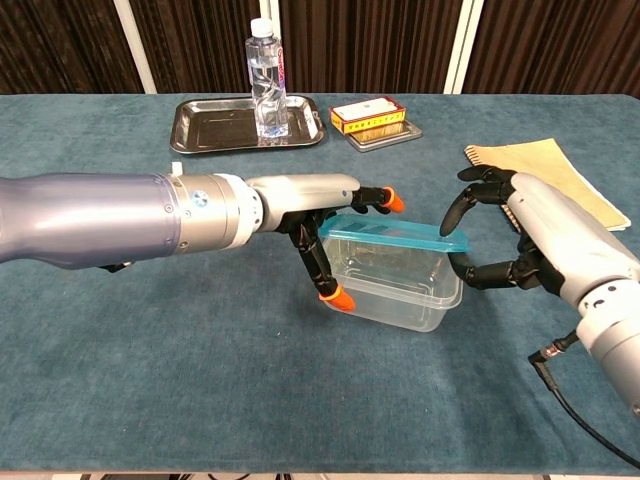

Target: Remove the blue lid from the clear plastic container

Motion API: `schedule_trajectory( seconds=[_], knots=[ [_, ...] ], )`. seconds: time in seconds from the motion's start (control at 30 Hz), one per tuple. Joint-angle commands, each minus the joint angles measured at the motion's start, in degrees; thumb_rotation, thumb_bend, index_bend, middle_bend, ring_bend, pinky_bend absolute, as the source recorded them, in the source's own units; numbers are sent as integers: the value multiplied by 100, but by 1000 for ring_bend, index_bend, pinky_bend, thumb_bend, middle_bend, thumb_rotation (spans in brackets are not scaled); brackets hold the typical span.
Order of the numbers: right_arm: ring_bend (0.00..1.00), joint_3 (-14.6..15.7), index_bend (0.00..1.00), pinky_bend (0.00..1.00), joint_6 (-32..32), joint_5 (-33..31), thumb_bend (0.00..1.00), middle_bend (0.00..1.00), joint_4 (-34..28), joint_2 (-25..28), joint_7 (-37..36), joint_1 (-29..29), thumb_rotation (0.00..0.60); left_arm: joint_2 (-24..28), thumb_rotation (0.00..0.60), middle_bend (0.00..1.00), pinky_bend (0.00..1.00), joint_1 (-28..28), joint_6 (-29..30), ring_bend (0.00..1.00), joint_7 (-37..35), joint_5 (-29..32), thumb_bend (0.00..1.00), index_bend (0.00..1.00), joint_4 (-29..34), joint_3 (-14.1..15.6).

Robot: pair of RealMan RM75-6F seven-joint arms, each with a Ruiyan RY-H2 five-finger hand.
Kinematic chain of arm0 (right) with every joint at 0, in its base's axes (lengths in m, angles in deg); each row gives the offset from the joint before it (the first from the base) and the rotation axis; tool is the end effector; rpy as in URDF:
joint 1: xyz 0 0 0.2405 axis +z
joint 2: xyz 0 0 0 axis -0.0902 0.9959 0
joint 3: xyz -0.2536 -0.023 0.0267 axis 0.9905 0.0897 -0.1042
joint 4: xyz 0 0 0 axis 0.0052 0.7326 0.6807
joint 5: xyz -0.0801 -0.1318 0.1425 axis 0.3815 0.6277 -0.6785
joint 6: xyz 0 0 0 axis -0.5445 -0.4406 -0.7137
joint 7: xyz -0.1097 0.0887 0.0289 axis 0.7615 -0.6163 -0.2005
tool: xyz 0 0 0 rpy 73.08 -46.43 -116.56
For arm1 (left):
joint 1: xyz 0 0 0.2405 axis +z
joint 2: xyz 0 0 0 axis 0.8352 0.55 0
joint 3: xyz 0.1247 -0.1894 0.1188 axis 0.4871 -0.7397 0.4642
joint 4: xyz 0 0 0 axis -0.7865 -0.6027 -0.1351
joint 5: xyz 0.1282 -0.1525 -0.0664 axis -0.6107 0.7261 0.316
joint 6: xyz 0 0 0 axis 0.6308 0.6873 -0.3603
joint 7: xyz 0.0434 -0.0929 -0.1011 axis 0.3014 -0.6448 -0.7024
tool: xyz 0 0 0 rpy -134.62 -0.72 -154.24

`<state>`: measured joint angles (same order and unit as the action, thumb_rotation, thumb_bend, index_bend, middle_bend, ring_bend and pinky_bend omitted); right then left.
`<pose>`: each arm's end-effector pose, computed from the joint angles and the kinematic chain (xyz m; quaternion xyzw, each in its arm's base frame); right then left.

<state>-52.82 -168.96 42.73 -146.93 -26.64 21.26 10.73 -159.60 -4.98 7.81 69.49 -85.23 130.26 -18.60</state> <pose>-0.1486 -0.2254 -0.0543 0.5206 -0.5050 0.5161 0.4556 -0.0341 0.3230 -0.1013 -0.8086 -0.4496 -0.3329 0.1823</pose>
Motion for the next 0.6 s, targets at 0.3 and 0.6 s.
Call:
schedule_trajectory(
  seconds=[0.3, 0.6],
  knots=[
    [0, 2, 501, 0, 7, -16, 583, 141, -97, 9, 77, 16, 600, 105, 600, 1, 184, 9, 68, 5, -81, 6, 0, 0, 135, -67],
    [0, -5, 514, 0, -6, -24, 585, 147, -129, 25, 79, 15, 600, 232, 600, 2, 184, 57, 277, 5, -220, -190, 0, 0, 280, -238]
  ],
)
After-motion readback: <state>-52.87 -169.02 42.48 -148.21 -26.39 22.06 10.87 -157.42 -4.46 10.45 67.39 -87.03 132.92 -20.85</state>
